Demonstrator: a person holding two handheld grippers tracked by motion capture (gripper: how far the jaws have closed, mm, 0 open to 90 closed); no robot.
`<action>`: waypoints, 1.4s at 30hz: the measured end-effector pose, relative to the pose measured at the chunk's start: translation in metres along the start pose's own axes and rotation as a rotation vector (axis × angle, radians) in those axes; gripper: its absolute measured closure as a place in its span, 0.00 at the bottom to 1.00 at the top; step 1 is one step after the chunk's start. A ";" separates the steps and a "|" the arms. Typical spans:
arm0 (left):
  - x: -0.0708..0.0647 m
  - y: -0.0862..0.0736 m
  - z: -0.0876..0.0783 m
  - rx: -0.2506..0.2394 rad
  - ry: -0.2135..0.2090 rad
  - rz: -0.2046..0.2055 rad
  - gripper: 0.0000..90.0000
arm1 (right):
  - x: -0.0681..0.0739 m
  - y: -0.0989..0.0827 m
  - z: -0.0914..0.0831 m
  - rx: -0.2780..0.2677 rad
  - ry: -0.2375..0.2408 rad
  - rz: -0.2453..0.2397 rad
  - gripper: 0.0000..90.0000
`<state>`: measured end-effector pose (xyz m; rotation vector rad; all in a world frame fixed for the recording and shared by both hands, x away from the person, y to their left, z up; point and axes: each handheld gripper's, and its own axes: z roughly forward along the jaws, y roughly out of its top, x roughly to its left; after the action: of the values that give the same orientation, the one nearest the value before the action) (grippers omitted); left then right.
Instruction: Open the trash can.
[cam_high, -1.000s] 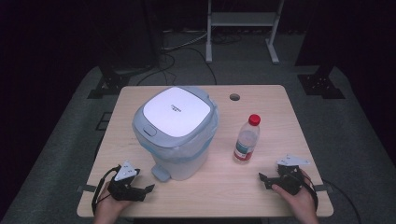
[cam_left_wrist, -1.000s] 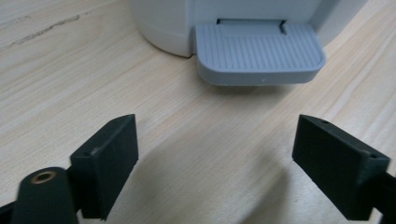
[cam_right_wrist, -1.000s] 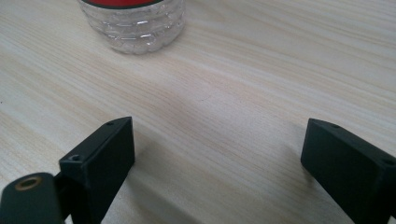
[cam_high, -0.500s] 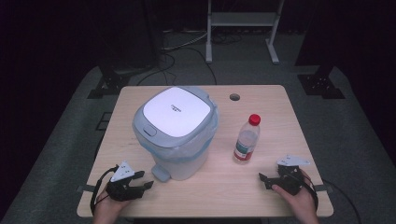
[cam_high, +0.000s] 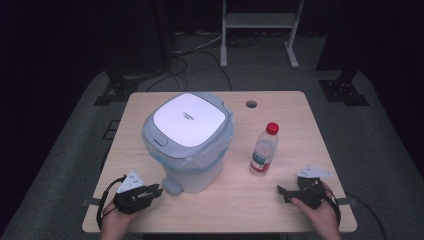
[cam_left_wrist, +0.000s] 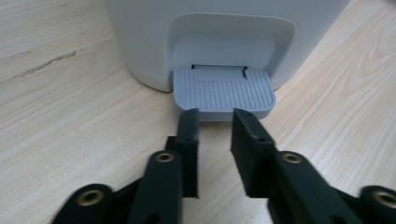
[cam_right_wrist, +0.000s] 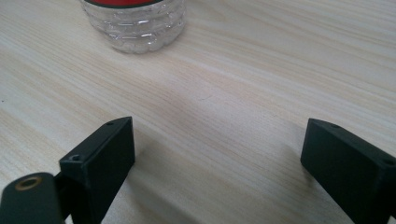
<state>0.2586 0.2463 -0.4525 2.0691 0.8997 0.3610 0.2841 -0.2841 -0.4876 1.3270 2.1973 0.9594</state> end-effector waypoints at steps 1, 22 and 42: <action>0.000 0.001 0.000 -0.002 -0.005 0.004 0.87 | 0.000 0.000 0.000 -0.001 0.000 -0.001 0.09; -0.002 0.019 0.016 -0.027 -0.001 0.023 1.00 | 0.000 0.000 0.000 0.000 0.000 0.000 0.10; -0.006 0.025 0.037 -0.012 0.003 0.032 1.00 | 0.000 0.000 0.000 -0.001 0.000 -0.001 0.10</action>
<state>0.2857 0.2106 -0.4551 2.0747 0.8655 0.3859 0.2842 -0.2842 -0.4877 1.3253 2.1972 0.9592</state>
